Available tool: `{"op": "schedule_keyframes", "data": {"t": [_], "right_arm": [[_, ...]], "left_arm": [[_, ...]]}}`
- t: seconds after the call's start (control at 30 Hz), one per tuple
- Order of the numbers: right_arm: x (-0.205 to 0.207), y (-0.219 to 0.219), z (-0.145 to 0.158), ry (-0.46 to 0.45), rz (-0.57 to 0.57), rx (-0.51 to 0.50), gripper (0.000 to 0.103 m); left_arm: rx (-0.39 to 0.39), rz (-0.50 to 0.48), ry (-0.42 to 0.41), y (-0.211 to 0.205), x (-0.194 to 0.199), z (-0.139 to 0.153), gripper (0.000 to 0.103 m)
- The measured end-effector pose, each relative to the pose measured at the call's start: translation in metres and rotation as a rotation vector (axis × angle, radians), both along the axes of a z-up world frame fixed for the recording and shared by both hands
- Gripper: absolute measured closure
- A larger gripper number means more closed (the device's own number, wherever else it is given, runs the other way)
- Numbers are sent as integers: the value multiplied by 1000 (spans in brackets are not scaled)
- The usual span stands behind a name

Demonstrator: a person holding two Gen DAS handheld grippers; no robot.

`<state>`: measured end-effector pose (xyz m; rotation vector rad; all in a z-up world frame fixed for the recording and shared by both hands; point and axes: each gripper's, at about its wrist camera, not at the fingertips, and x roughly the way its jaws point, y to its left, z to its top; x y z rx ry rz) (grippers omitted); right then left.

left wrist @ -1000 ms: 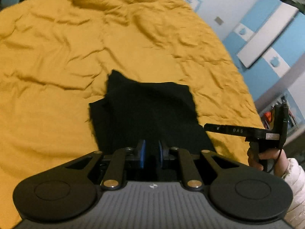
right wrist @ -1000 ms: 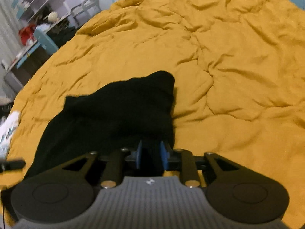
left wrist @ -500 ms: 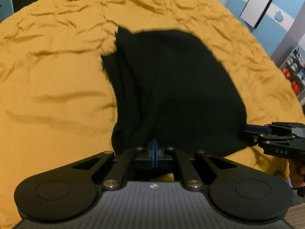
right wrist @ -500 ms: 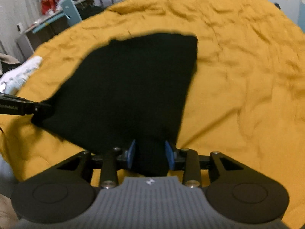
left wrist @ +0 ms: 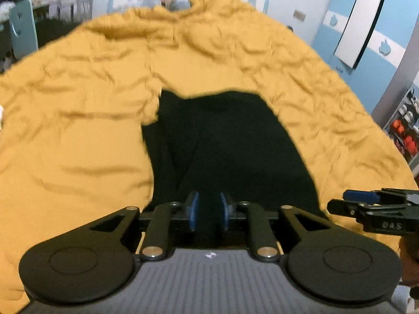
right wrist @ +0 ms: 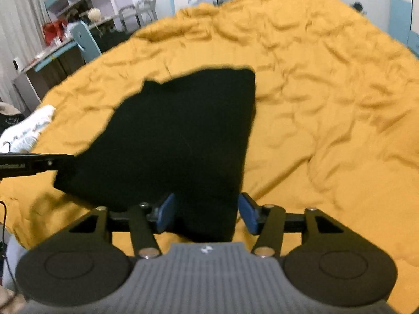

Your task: Fold small clothes

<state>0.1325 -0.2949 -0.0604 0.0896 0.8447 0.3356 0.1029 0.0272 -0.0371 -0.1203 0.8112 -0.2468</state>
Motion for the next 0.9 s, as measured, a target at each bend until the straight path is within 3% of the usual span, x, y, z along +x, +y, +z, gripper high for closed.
{"op": "schedule_keyframes", "data": {"t": [0.2, 0.27, 0.33, 0.37, 0.5, 0.57, 0.9], "right_arm": [[-31, -2, 53, -133, -1, -4, 35], [-42, -1, 65, -165, -1, -9, 31], [-54, 1, 74, -197, 10, -16, 25], [-59, 2, 76, -207, 17, -20, 22], [-83, 9, 79, -225, 37, -57, 22], [-91, 12, 76, -220, 41, -82, 22], [-101, 18, 45, -113, 30, -106, 22]], "left_arm": [[16, 47, -104, -16, -22, 37, 43], [28, 56, -170, -22, -35, 48, 32], [45, 58, -236, -27, -46, 55, 14], [57, 60, -267, -30, -53, 59, 11], [135, 101, -318, -42, -71, 62, 0], [180, 129, -320, -48, -77, 58, 0], [180, 83, -176, -58, -86, 30, 0]]}}
